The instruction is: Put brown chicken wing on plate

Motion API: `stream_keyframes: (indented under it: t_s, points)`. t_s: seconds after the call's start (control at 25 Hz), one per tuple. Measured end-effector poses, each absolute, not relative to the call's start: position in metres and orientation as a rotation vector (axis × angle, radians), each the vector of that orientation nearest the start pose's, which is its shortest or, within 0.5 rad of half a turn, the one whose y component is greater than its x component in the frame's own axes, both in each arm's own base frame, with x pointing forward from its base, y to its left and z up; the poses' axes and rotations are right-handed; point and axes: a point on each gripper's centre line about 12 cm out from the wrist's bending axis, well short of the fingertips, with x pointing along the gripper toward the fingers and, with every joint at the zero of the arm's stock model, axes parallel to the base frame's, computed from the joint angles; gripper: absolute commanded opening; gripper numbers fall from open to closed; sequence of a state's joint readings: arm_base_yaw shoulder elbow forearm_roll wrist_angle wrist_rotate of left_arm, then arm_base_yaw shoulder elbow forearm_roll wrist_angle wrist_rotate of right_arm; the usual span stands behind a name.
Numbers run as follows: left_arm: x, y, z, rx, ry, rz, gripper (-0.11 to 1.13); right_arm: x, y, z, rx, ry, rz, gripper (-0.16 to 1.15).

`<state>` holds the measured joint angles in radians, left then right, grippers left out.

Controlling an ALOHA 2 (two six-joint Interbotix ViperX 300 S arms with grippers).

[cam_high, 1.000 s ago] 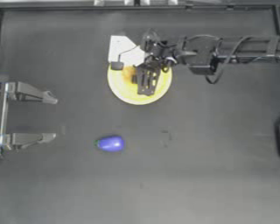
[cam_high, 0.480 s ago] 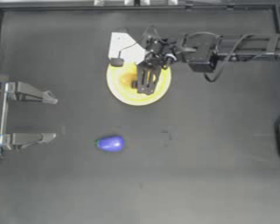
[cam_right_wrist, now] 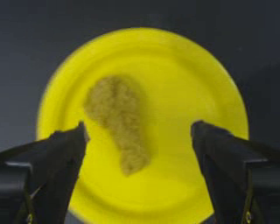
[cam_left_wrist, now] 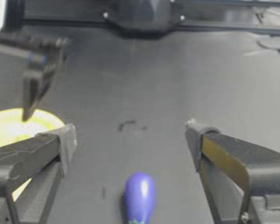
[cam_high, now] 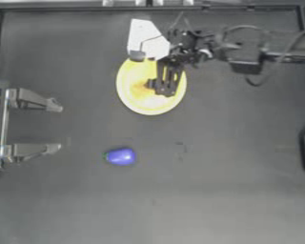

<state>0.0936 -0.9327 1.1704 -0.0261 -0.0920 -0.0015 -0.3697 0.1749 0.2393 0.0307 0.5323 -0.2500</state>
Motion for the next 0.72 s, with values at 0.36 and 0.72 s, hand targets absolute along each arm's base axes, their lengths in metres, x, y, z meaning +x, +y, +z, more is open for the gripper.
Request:
stream_keyframes:
  t_s: [0.36, 0.72]
  points:
    - [0.202, 0.019, 0.266, -0.034, 0.144, 0.098, 1.03, 0.390, -0.111, 0.242, -0.045, 0.756, -0.180, 0.98]
    - [0.202, 0.019, 0.266, -0.033, 0.146, 0.098, 1.03, 0.344, -0.069, 0.272, 0.006, 0.502, -0.161, 0.98]
